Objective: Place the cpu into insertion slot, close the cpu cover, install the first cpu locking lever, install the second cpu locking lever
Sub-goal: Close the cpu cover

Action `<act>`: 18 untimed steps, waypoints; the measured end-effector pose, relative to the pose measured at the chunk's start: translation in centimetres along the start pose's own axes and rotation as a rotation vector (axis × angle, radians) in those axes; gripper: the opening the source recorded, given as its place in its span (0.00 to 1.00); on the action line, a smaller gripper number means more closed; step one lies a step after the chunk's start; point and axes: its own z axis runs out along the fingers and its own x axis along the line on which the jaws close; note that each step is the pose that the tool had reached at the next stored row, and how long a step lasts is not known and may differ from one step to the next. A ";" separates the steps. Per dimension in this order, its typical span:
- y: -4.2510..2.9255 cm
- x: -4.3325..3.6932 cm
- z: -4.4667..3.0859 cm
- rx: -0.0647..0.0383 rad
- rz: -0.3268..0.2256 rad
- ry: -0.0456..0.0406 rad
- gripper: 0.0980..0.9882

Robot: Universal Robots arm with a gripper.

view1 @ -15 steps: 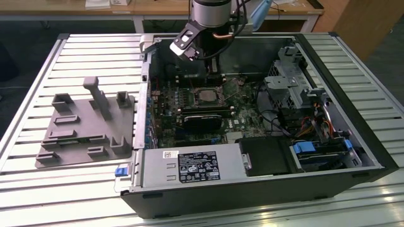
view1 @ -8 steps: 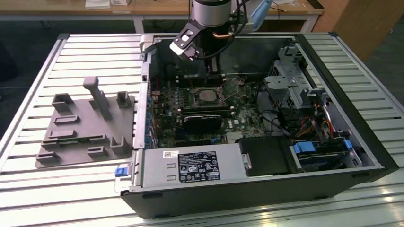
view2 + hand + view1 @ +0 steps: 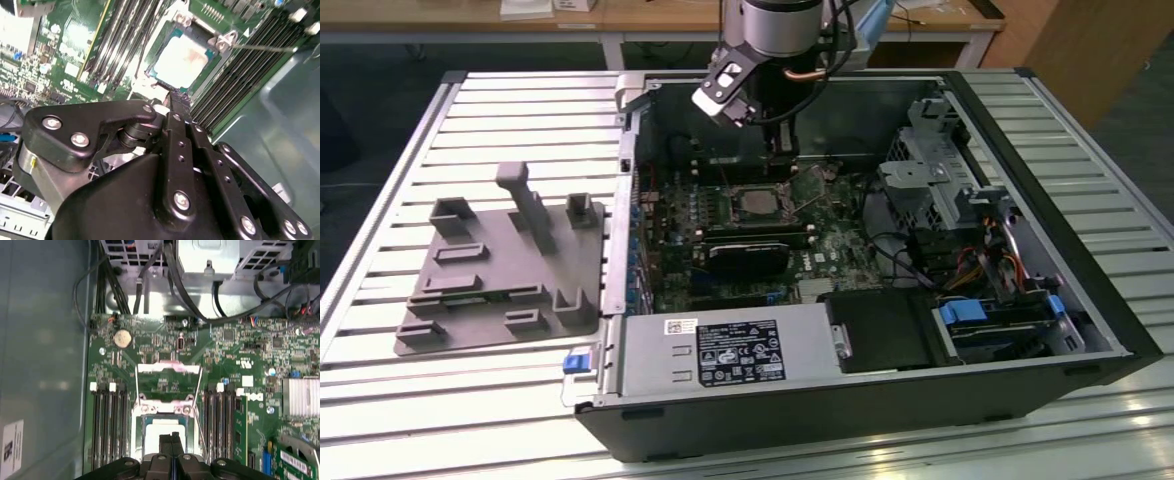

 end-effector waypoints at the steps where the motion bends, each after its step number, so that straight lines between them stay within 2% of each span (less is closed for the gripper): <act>1: 0.24 0.00 0.02 0.000 0.000 0.0000 0.00; 7: 1.82 0.00 0.13 0.000 0.000 0.0000 0.00; 18: 5.23 0.01 0.37 0.000 0.000 0.0002 0.00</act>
